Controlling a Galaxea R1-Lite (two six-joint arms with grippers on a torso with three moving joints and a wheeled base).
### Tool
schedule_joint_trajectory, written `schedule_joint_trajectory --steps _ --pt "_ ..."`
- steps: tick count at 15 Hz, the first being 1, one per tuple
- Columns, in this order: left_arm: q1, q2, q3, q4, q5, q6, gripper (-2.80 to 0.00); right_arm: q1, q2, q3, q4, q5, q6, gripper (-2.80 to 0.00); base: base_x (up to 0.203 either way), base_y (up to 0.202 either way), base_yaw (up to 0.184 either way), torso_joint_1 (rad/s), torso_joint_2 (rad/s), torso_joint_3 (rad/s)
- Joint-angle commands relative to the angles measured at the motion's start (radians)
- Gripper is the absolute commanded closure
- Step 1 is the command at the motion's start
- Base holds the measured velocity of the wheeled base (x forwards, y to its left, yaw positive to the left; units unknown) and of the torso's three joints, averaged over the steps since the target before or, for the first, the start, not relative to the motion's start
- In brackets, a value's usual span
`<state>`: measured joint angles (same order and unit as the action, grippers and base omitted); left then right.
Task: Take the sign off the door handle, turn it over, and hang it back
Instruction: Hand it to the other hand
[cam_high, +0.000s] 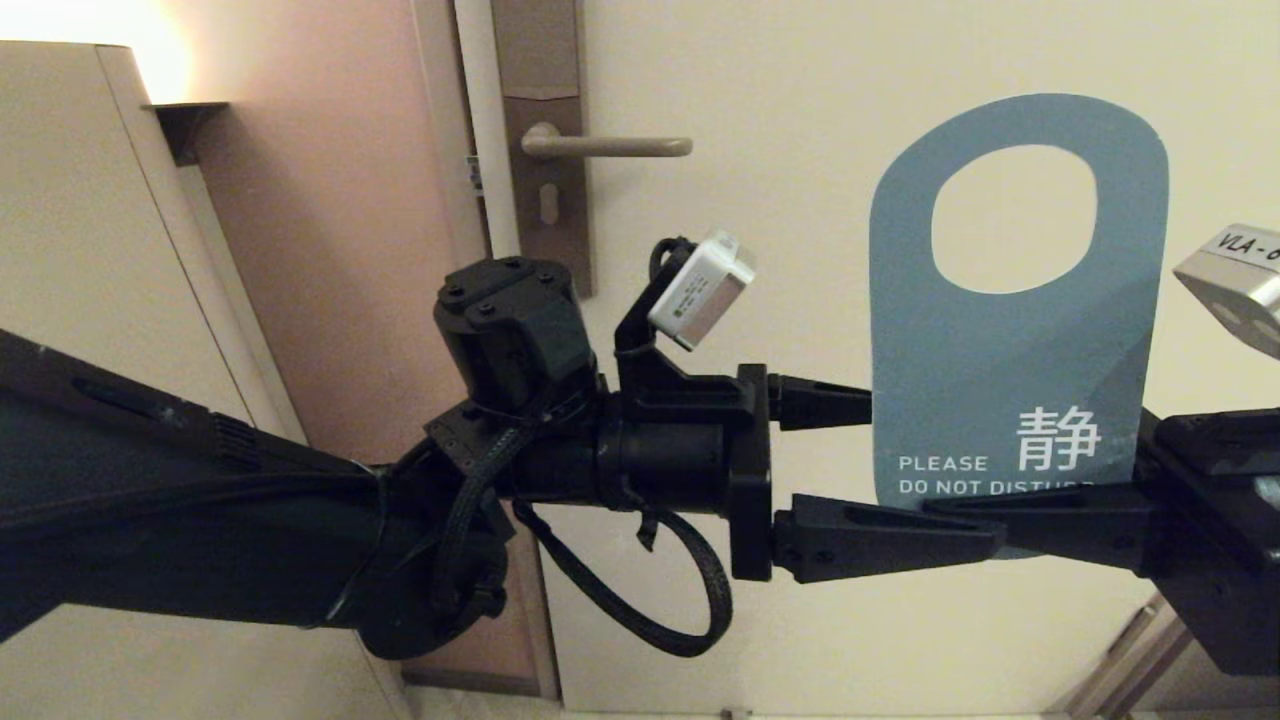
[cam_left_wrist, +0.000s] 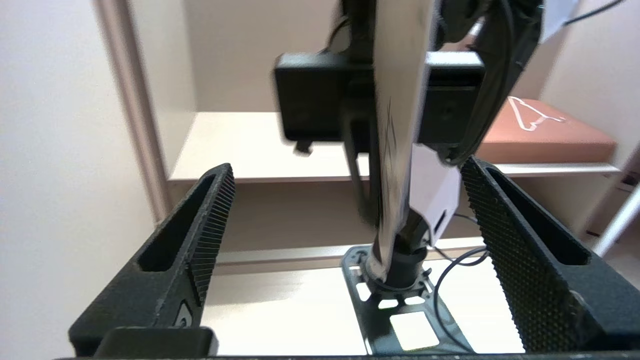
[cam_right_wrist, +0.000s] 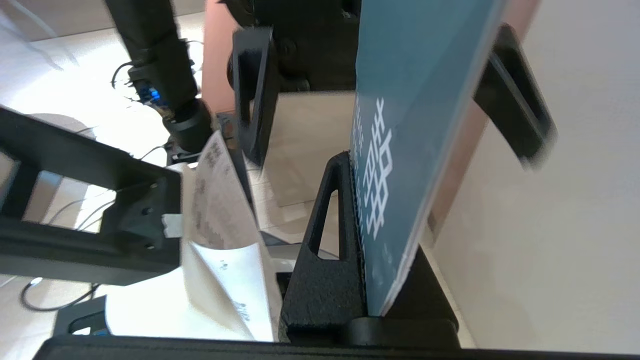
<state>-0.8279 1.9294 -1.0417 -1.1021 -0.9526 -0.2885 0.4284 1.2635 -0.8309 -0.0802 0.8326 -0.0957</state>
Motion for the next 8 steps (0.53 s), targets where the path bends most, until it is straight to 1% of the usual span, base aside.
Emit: schedule_joint_trajectory --steps 1,3,5,7,8 --pt "0.034 -0.033 0.034 -0.005 -0.005 -0.001 -2.8 0.0 -0.002 -0.002 -0.003 -0.017 -0.001 0.0 0.0 0.0 0.0 0.0 0.0 0.0" --pt "0.073 -0.064 0.069 -0.005 -0.005 -0.001 -2.8 0.0 0.006 0.004 -0.042 -0.04 0.0 0.0 0.0 0.0 0.0 0.0 0.0 0.0" --pt "0.109 -0.106 0.119 -0.005 -0.003 -0.001 -2.8 0.0 0.029 0.023 -0.129 -0.09 0.022 0.0 0.0 0.0 0.0 0.0 0.0 0.0" --pt "0.137 -0.149 0.167 -0.005 0.004 -0.001 -2.8 0.0 0.052 0.043 -0.222 -0.16 0.062 0.0 0.0 0.0 0.0 0.0 0.0 0.0" --pt "0.143 -0.171 0.183 -0.005 0.021 -0.001 -2.8 0.0 0.062 0.055 -0.267 -0.209 0.081 0.0 0.0 0.0 0.0 0.0 0.0 0.0"
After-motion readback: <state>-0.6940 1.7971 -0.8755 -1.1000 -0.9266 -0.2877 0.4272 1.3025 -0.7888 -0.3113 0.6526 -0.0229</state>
